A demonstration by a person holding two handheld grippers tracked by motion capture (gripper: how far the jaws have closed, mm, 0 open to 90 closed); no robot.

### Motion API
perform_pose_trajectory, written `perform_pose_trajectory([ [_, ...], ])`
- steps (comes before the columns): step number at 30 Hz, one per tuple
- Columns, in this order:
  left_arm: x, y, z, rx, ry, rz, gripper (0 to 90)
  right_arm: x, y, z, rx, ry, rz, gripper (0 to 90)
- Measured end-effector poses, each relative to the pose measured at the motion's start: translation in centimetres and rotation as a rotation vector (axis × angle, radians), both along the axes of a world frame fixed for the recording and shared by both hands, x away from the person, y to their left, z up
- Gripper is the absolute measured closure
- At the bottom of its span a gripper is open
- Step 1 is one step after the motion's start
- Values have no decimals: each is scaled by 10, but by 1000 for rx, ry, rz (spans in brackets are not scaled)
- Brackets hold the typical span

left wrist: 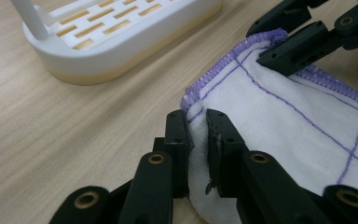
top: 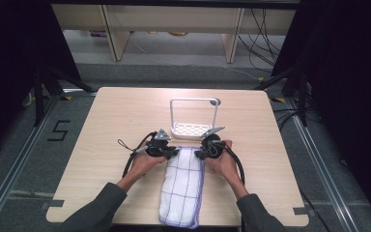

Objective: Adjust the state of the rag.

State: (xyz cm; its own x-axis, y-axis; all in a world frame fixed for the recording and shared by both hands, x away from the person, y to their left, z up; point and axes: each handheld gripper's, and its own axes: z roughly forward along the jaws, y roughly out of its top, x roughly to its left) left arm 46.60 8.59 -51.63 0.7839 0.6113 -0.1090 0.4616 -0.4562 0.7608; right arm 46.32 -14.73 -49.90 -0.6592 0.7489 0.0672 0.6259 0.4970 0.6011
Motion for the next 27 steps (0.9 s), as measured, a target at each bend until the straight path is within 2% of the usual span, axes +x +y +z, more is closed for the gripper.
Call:
perform_pose_trajectory([
  [2, 0, 0, 0, -3, -1, 1, 786, 0, 0, 0, 22, 14, 22, 770],
  [3, 0, 1, 1, -3, 0, 1, 787, 0, 0, -3, 33, -8, 32, 805],
  [4, 0, 1, 1, -4, 0, -1, 788, -1, -1, -1, 37, 15, 44, 818],
  [5, 0, 1, 2, -9, -1, 2, 789, -1, 0, -2, 44, 1, 43, 830],
  [6, -1, 2, 3, -9, -2, 2, 790, -2, 0, 0, 21, 2, 55, 836],
  [7, -1, 3, 4, -11, -6, 0, 791, -3, 0, 1, 18, -3, 58, 841],
  [8, -2, 3, 6, -18, -6, 1, 792, -3, 0, 2, 11, -26, 65, 843],
  [9, -3, 3, 8, -20, -13, 0, 793, -5, 0, 4, 11, -19, 59, 844],
  [10, -4, 2, 9, -42, -14, 10, 794, -6, -1, 5, 13, -33, 63, 846],
  [13, -5, 4, 16, -26, -28, -7, 795, -10, -2, 11, 22, -39, 57, 847],
  [14, -5, 4, 17, -29, -30, -14, 794, -11, -2, 12, 27, -44, 65, 847],
  [15, -6, 2, 17, -51, -31, 6, 794, -12, -2, 14, 21, -41, 59, 847],
  [16, -7, 3, 18, -49, -28, 0, 794, -12, -2, 13, 24, -61, 49, 847],
  [18, -7, 4, 20, -52, -33, -4, 794, -14, -3, 17, 38, -42, 56, 847],
  [19, -8, 4, 21, -51, -32, -2, 794, -14, -2, 15, 44, -61, 49, 847],
  [20, -8, 5, 21, -61, -30, 1, 794, -14, -3, 17, 41, -48, 61, 847],
  [22, -8, 6, 22, -47, -32, -10, 794, -15, -2, 19, 39, -45, 56, 847],
  [24, -10, 5, 22, -52, -35, 2, 794, -15, -2, 19, 34, -56, 63, 847],
  [25, -10, 5, 22, -52, -36, -1, 794, -16, -2, 19, 38, -45, 57, 846],
  [27, -11, 6, 23, -43, -33, -12, 794, -16, -2, 19, 32, -60, 72, 846],
])
